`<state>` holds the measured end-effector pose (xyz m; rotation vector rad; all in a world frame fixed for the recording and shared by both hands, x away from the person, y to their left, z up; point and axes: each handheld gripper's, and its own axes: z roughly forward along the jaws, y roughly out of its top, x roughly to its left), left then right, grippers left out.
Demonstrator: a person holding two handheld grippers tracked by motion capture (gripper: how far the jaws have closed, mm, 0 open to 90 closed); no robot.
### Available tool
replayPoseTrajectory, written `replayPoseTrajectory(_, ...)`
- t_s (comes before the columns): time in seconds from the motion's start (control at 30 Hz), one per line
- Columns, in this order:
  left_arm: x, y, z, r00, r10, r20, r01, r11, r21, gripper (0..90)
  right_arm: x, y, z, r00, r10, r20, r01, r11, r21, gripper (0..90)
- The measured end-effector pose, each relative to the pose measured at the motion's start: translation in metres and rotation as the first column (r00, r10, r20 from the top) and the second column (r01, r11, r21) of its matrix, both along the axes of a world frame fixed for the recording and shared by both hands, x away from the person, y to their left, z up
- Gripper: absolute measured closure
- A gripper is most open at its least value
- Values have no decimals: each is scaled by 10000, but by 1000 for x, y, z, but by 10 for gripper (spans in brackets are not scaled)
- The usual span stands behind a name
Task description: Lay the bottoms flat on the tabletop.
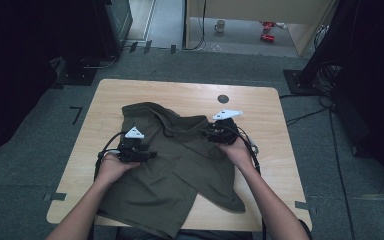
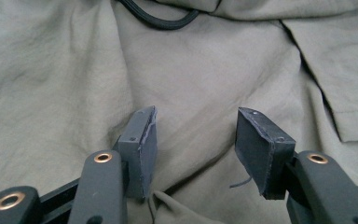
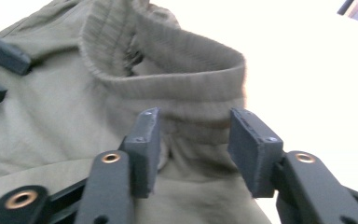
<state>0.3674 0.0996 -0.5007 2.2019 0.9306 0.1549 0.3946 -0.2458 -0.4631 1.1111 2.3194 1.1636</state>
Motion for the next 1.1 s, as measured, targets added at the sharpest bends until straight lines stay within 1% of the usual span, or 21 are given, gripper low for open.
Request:
replayPoseTrajectory(0.1,0,1,0,10000,20,-11,-20,10000,-24,483,5,-9,1,9999,-144,16,144,9999,-75,461)
replayPoseTrajectory(0.17,0,0,0,10000,15,-4,-15,10000,5,484,8,-13,-1,9994,-142,-314,150,9996,250,448)
replayPoseTrajectory(0.2,0,0,-1,10000,33,-5,-33,10000,-7,484,9,-12,-4,9987,-132,-495,146,9995,285,442)
replayPoseTrajectory(0.23,0,0,-1,10000,31,-4,-31,10000,7,484,10,-12,-6,9985,-33,-552,44,9998,202,436)
replayPoseTrajectory(0.33,0,0,-1,10000,4,-12,-4,10000,46,484,13,-6,-14,9978,82,-661,-76,9999,99,426)
replayPoseTrajectory(0.4,0,0,-1,10000,-8,-1,8,10000,87,484,15,-2,-18,9976,92,-692,-86,9999,87,435)
replayPoseTrajectory(0.47,0,-1,-2,10000,-16,12,16,9999,124,484,18,2,-21,9967,124,-801,-118,9999,83,513)
replayPoseTrajectory(0.5,0,-1,-2,10000,-24,32,24,9999,129,485,18,4,-22,9969,107,-778,-109,9999,-23,551)
replayPoseTrajectory(0.53,0,-1,-2,10000,-31,39,31,9999,133,485,19,6,-23,9967,105,-805,-121,9998,-186,618)
replayPoseTrajectory(0.57,0,-1,-2,10000,-28,44,28,9999,130,485,20,7,-24,9975,49,-704,-79,9990,-436,709)
replayPoseTrajectory(0.6,0,-1,-2,10000,-37,43,36,9999,141,485,20,7,-24,9978,-14,-665,-21,9986,-520,747)
replayPoseTrajectory(0.63,0,-1,-2,10000,-43,45,43,9999,141,485,22,7,-23,9977,-32,-679,1,9990,-454,772)
replayPoseTrajectory(0.67,0,0,-2,10000,-46,52,46,9999,135,485,22,5,-22,9972,-151,-735,131,9995,-274,788)
replayPoseTrajectory(0.7,0,0,-2,10000,-47,59,46,9999,132,485,25,3,-19,9968,-200,-775,185,9996,-199,795)
replayPoseTrajectory(0.73,0,0,-2,10000,-50,59,49,9999,137,485,26,1,-17,9953,-313,-914,302,9995,-130,797)
replayPoseTrajectory(0.8,0,0,-2,10000,-55,63,54,9999,139,485,31,-4,-11,9966,-396,-726,386,9991,-155,802)
replayPoseTrajectory(0.87,-1,0,-2,10000,-67,50,66,9999,149,485,34,-10,-6,9977,-589,-346,588,9983,-20,805)
replayPoseTrajectory(0.9,-1,0,-2,10000,-65,50,65,9999,147,485,38,-12,-3,9963,-662,-545,659,9978,-64,805)
replayPoseTrajectory(0.93,-1,0,-2,10000,-72,54,71,9999,154,486,42,-14,0,9957,-716,-593,708,9974,-152,805)
replayPoseTrajectory(1.0,-1,0,-2,9999,-88,63,87,9998,168,486,47,-18,4,9956,-860,-379,853,9961,-205,805)
replayPoseTrajectory(1.1,-1,0,-2,9999,-94,60,93,9998,162,488,57,-21,11,9946,-995,-290,984,9945,-363,805)
